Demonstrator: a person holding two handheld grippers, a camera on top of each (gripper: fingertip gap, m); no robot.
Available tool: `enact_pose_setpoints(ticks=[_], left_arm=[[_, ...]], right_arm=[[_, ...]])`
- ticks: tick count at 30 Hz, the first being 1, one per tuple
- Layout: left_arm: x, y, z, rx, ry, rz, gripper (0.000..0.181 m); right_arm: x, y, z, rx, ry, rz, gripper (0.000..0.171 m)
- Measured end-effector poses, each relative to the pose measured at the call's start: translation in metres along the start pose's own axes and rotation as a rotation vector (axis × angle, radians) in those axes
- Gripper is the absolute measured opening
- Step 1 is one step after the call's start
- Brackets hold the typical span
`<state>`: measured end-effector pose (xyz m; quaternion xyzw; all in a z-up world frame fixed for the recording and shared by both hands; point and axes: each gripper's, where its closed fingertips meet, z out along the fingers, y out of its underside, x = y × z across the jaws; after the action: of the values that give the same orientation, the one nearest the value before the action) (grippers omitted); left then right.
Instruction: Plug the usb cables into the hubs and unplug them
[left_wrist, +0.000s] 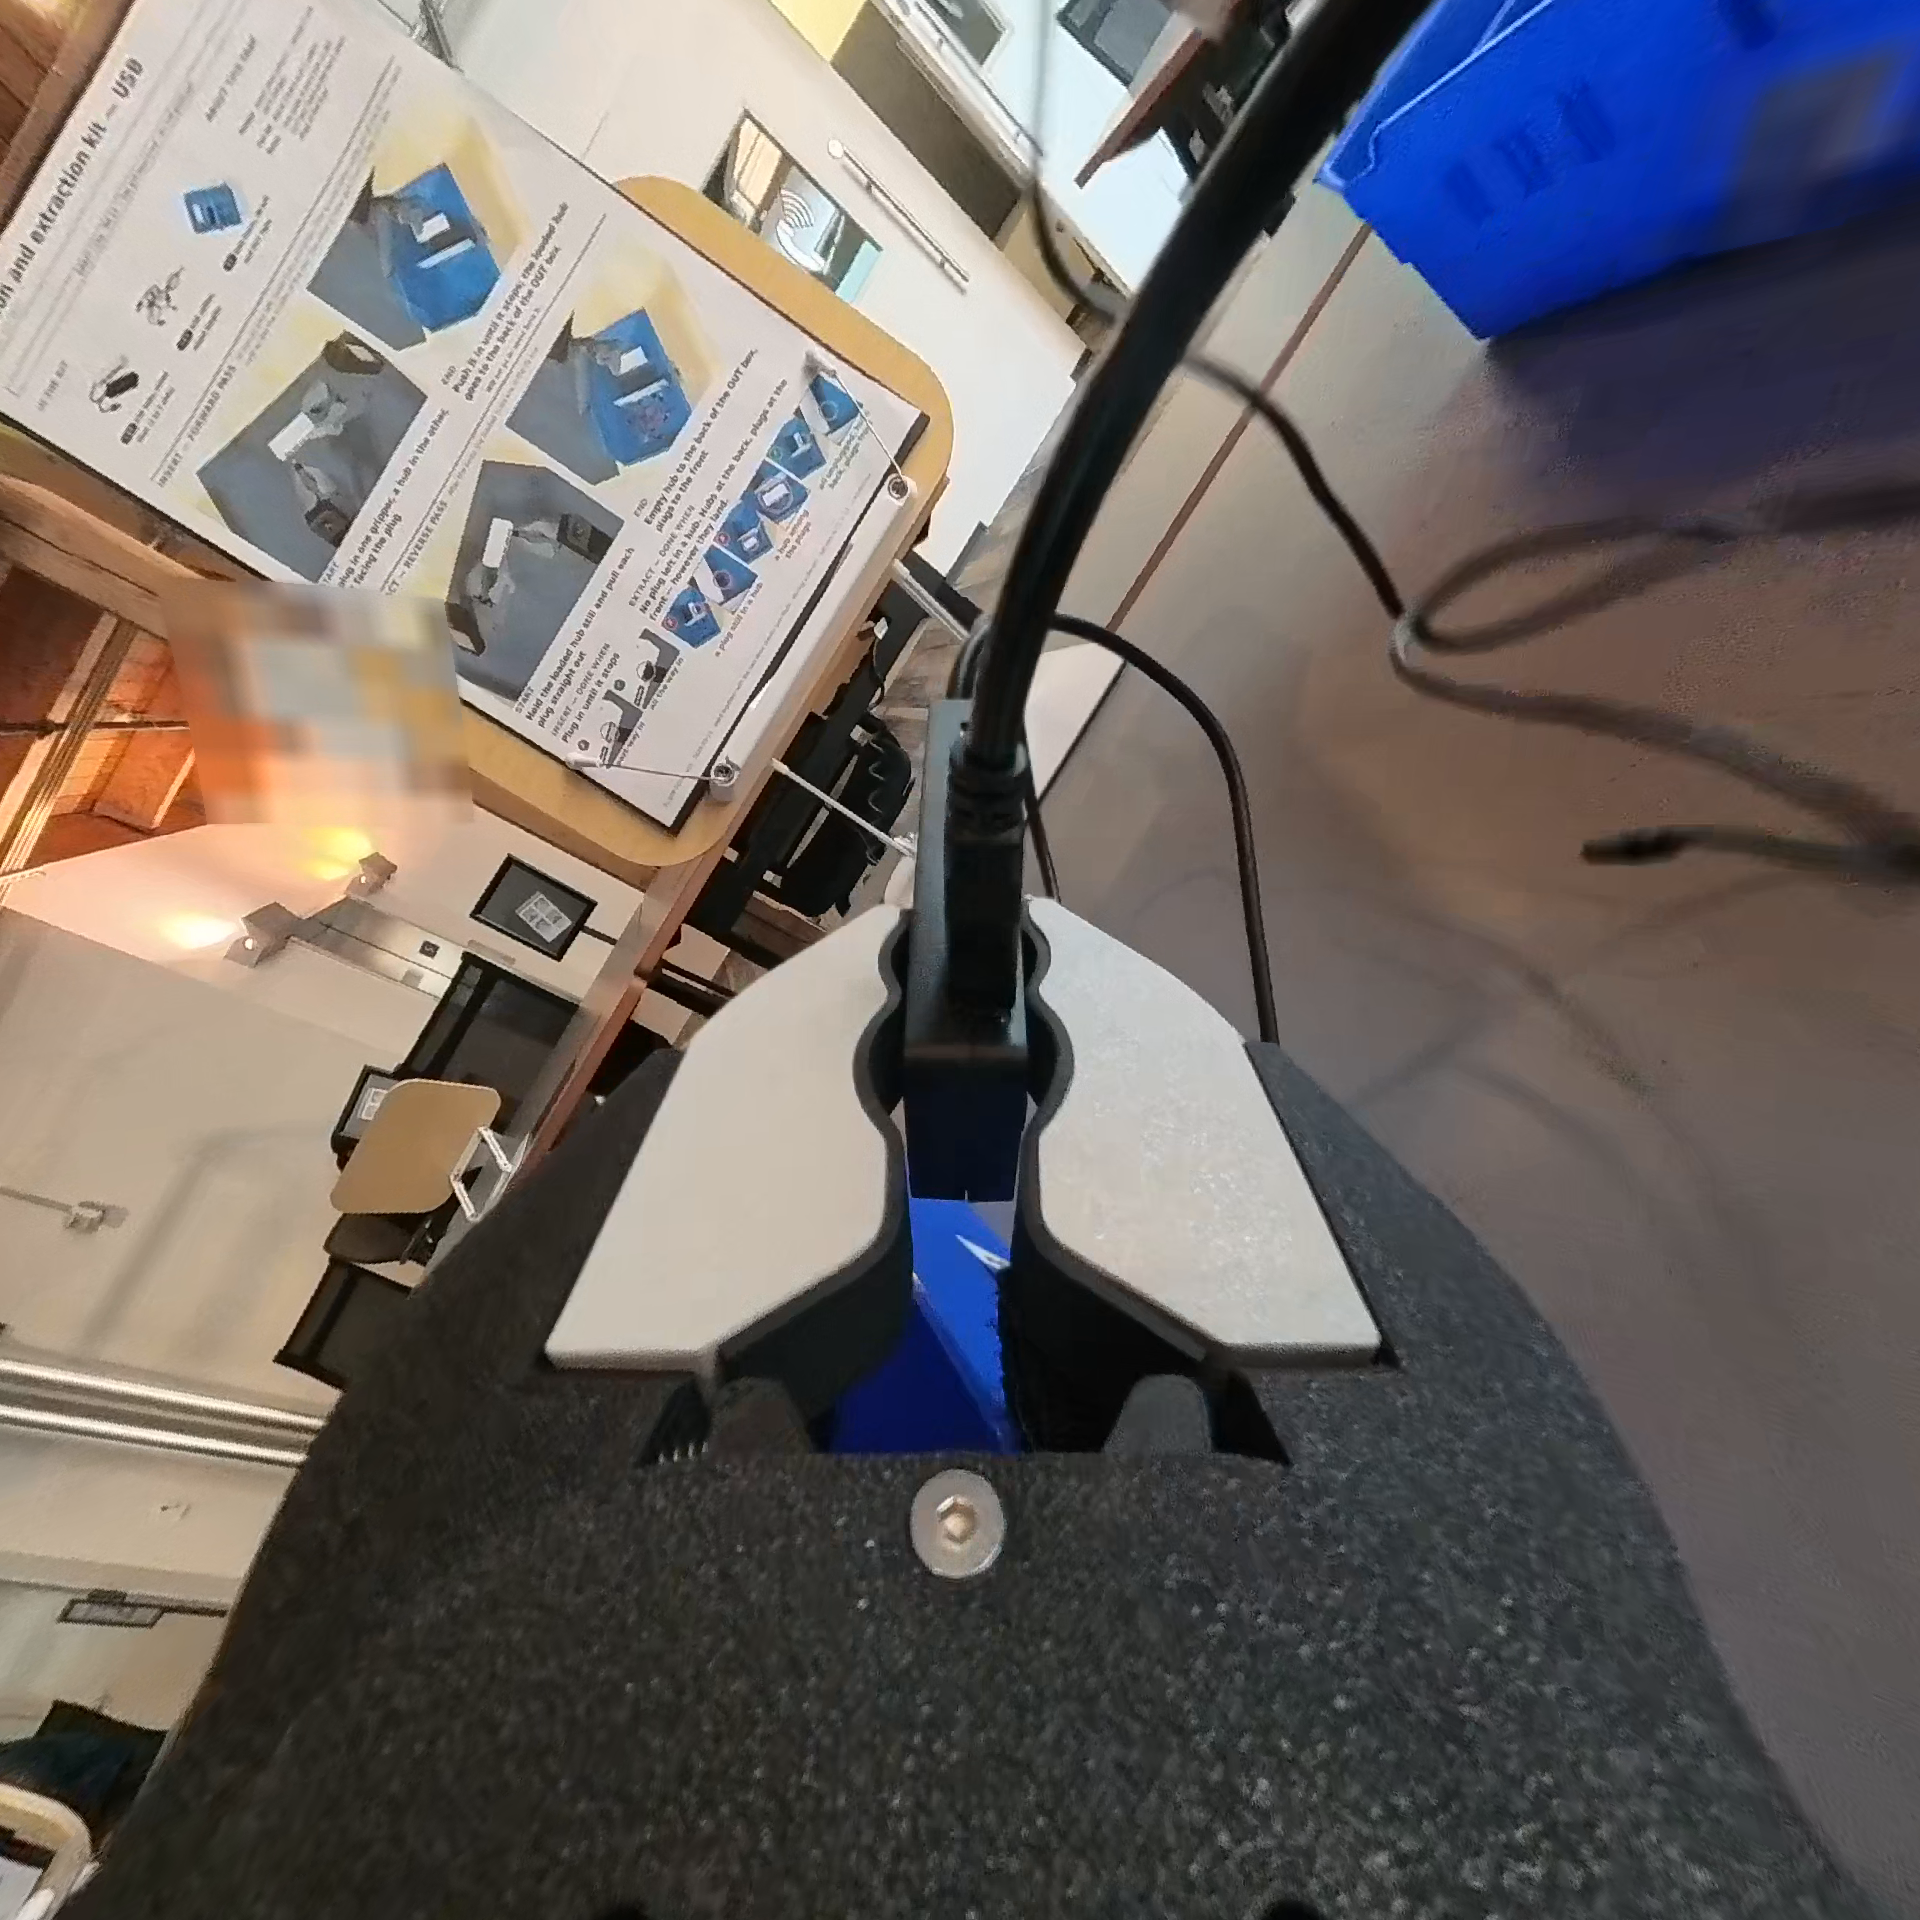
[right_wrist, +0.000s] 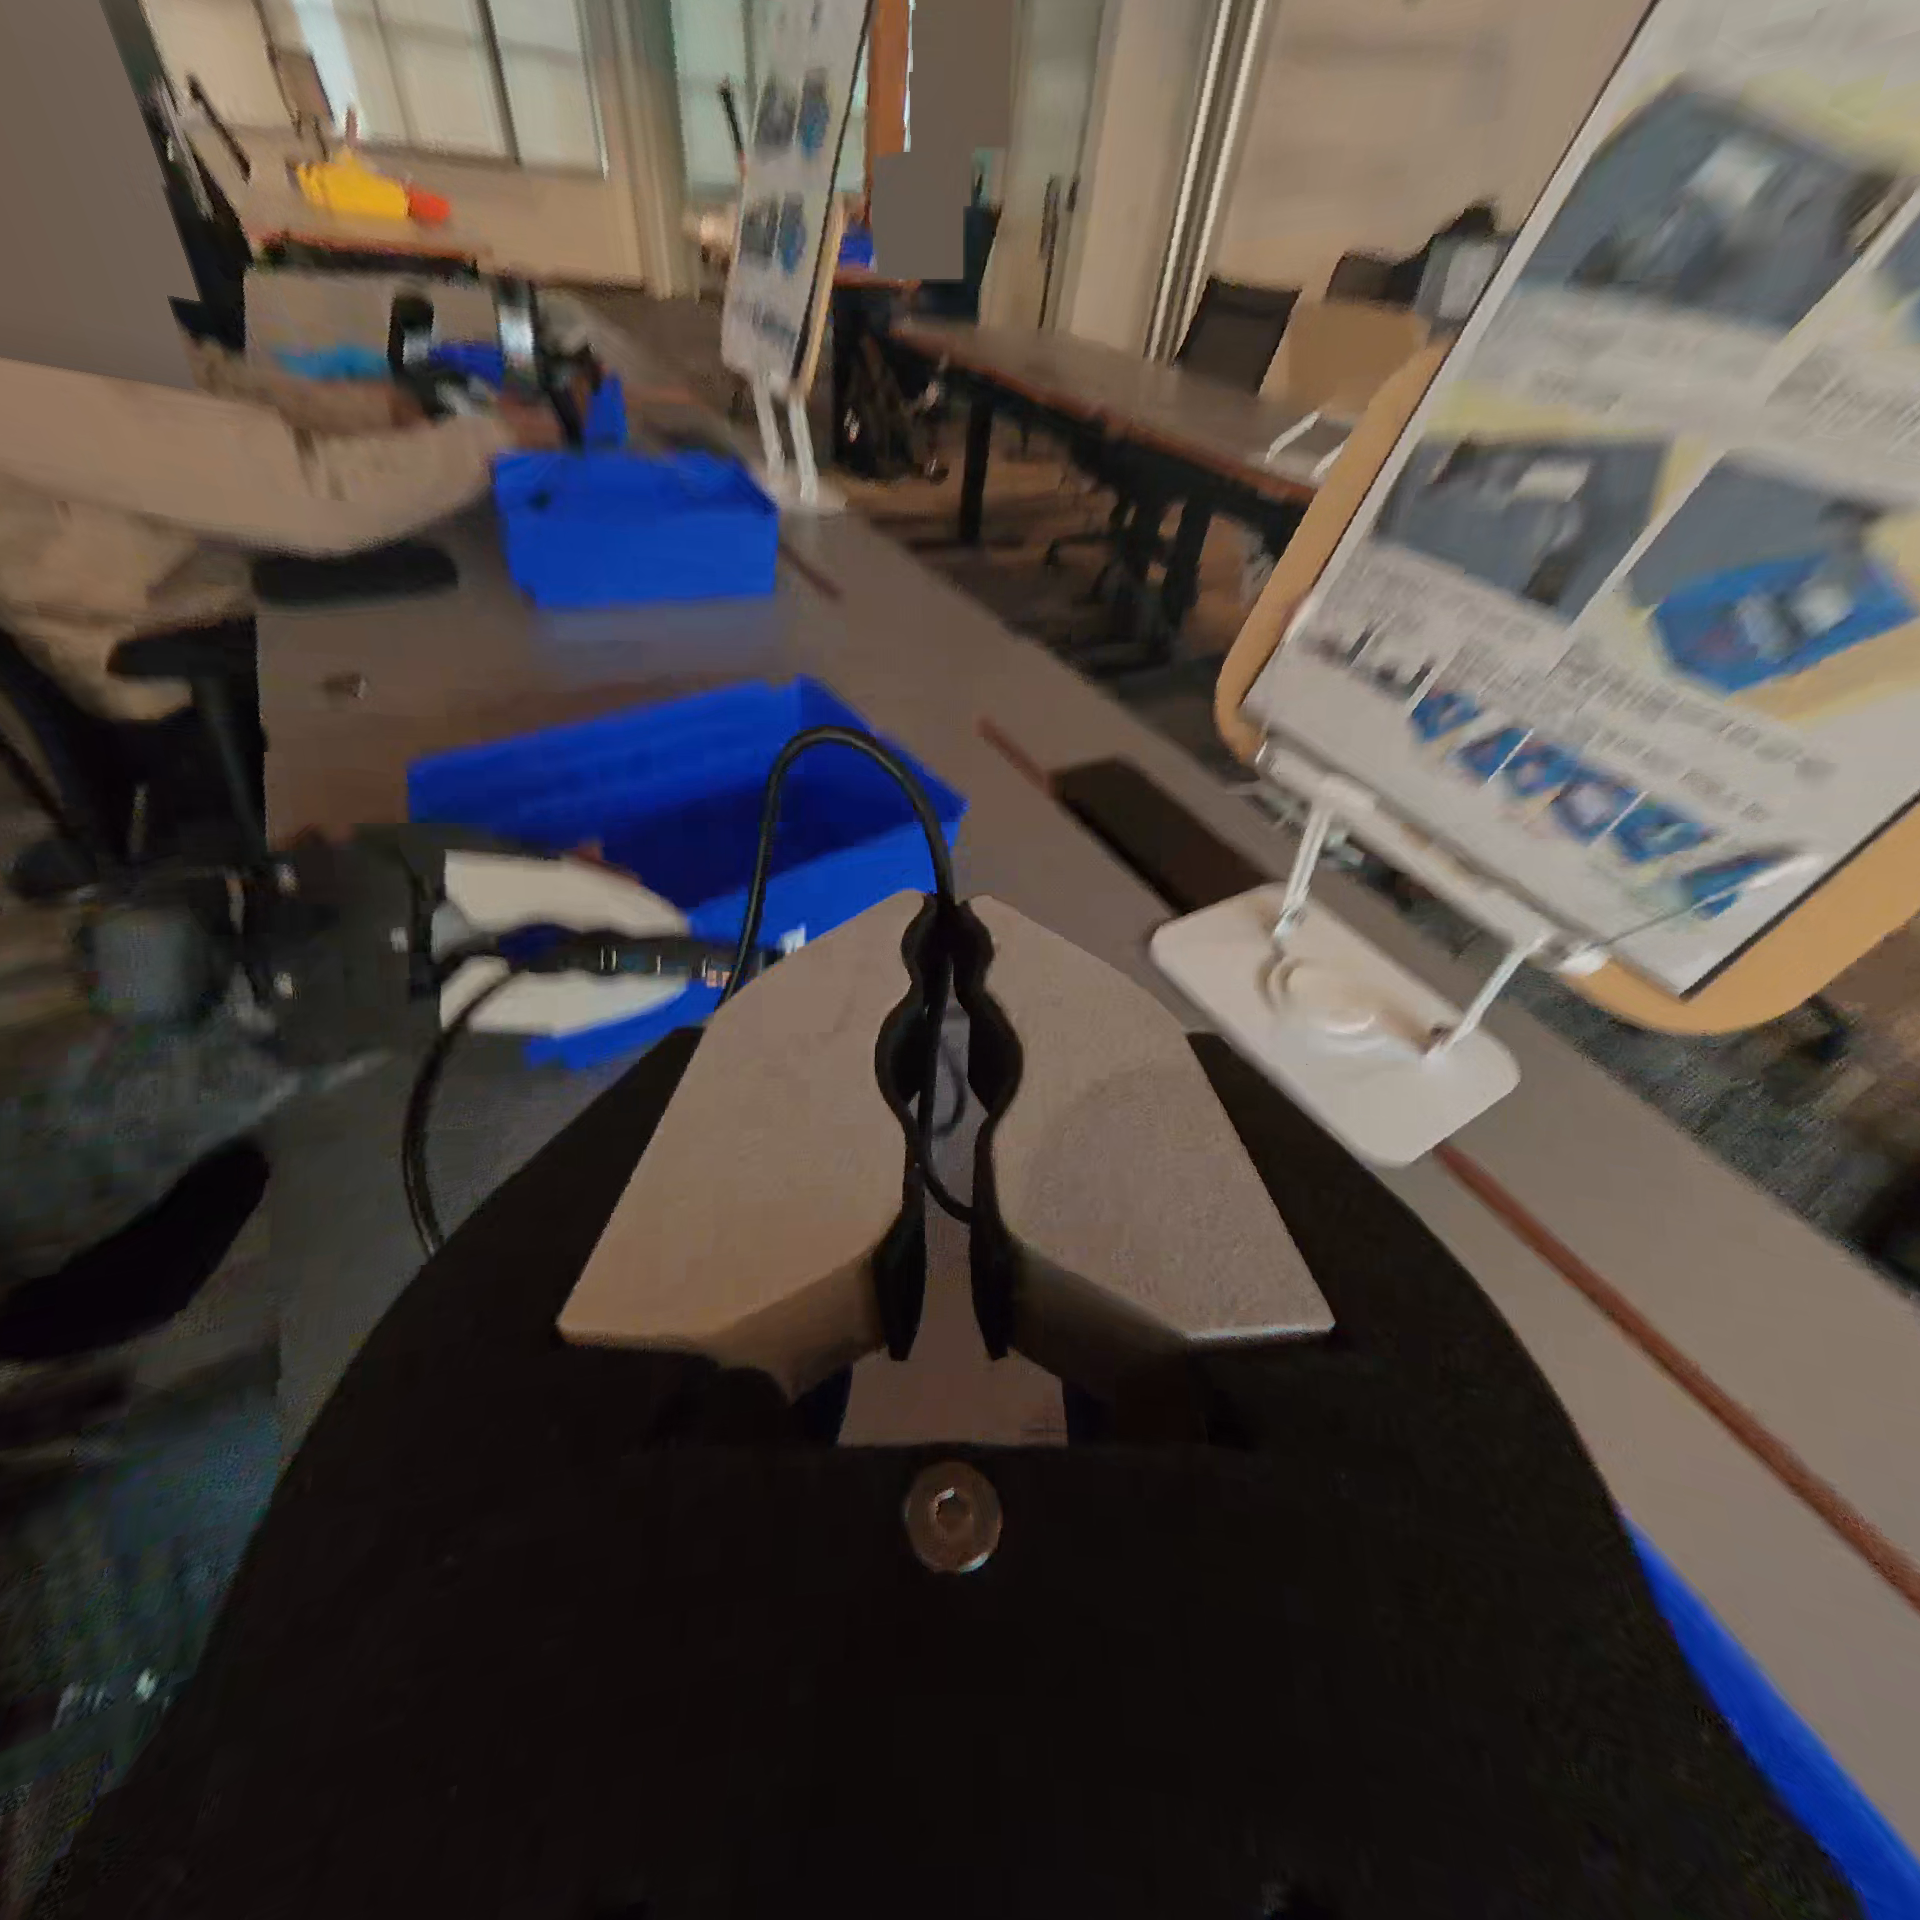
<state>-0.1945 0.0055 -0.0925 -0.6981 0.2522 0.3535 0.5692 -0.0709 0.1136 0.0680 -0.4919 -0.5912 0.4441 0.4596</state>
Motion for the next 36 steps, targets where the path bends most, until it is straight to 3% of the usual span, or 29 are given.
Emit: enact_pose_setpoints(ticks=[7, 13, 15, 18, 22, 25, 28, 31, 36], left_arm=[[0.004, 0.004, 0.003, -0.013, 0.015, 0.007, 0.017], [0.013, 0.006, 0.008, -0.004, 0.042, 0.009, 0.017], [0.015, 0.008, 0.009, -0.011, 0.05, 0.015, 0.017], [0.017, 0.008, 0.01, -0.01, 0.055, 0.019, 0.017], [0.016, 0.007, 0.01, -0.009, 0.054, 0.023, 0.017], [0.018, 0.005, 0.009, 0.0, 0.061, 0.027, 0.017], [0.02, 0.003, 0.01, 0.005, 0.07, 0.034, 0.017], [0.023, 0.003, 0.01, 0.005, 0.077, 0.043, 0.017], [0.025, 0.002, 0.011, 0.017, 0.096, 0.032, 0.017]], right_arm=[[-0.012, 0.141, 0.031, -0.334, -0.058, 0.041, 0.001], [0.005, 0.207, 0.014, -0.633, 0.083, -0.119, 0.002], [0.014, 0.217, 0.004, -0.719, 0.142, -0.188, 0.006], [0.015, 0.222, -0.007, -0.803, 0.133, -0.261, 0.027], [0.005, 0.196, -0.018, -0.805, 0.024, -0.387, 0.033], [-0.003, 0.168, -0.018, -0.773, -0.15, -0.564, 0.03], [-0.009, 0.167, -0.007, -0.817, -0.39, -0.664, 0.03], [0.004, 0.183, 0.016, -0.903, -0.485, -0.627, 0.027], [0.034, 0.24, 0.039, -1.036, -0.564, -0.647, 0.006]])
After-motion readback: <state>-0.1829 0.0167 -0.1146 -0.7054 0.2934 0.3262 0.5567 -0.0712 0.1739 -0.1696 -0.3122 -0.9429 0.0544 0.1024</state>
